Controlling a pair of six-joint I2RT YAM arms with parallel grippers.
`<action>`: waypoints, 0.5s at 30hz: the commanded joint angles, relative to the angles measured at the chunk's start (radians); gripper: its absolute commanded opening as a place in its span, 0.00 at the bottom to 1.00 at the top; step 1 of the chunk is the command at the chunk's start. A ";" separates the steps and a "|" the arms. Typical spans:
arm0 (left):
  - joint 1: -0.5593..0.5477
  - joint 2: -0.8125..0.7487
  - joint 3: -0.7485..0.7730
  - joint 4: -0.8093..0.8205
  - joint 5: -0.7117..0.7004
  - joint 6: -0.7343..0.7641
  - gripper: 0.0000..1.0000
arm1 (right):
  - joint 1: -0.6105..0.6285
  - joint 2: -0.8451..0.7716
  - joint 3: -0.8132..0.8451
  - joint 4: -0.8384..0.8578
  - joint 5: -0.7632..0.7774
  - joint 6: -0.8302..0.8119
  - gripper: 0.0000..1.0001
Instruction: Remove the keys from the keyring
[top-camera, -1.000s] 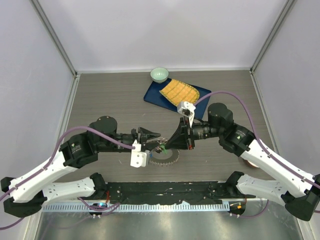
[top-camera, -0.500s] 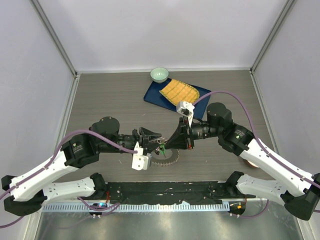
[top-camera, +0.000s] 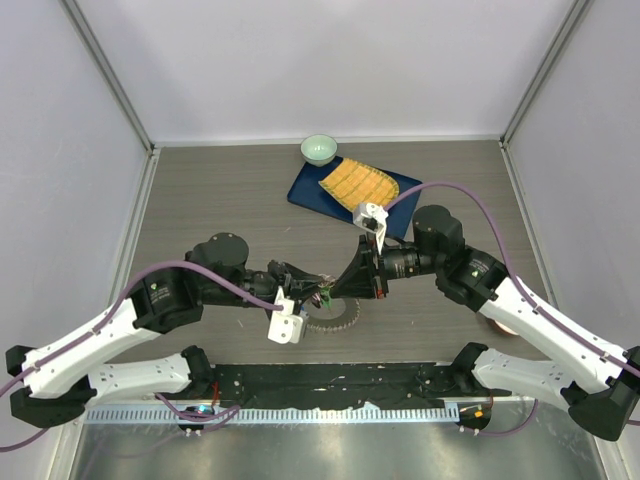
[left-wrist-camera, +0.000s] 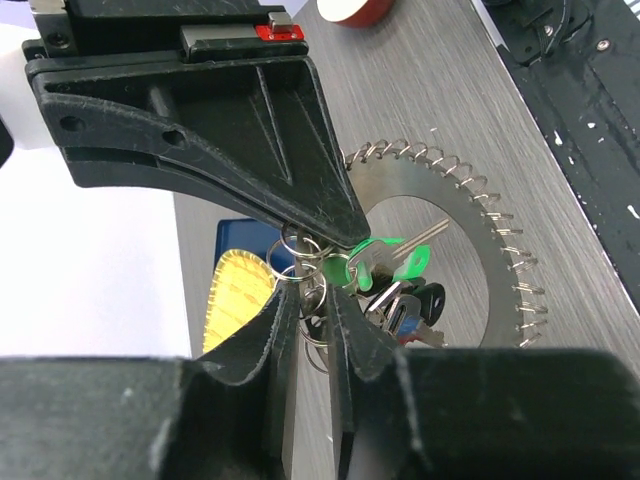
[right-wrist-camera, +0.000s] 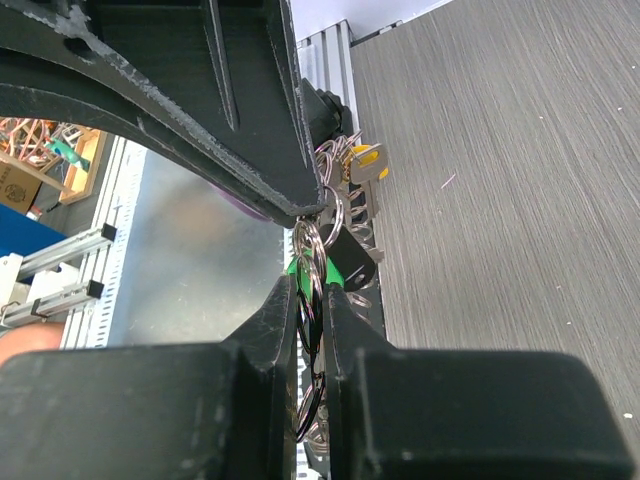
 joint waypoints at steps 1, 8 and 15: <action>-0.002 -0.002 0.007 0.009 -0.042 0.001 0.17 | 0.002 -0.008 0.029 0.105 -0.040 0.017 0.01; -0.002 -0.010 0.001 0.071 -0.060 -0.042 0.00 | 0.002 -0.004 0.010 0.114 -0.049 0.031 0.01; -0.002 -0.025 -0.019 0.135 -0.097 -0.103 0.00 | 0.003 -0.005 -0.008 0.144 -0.044 0.037 0.01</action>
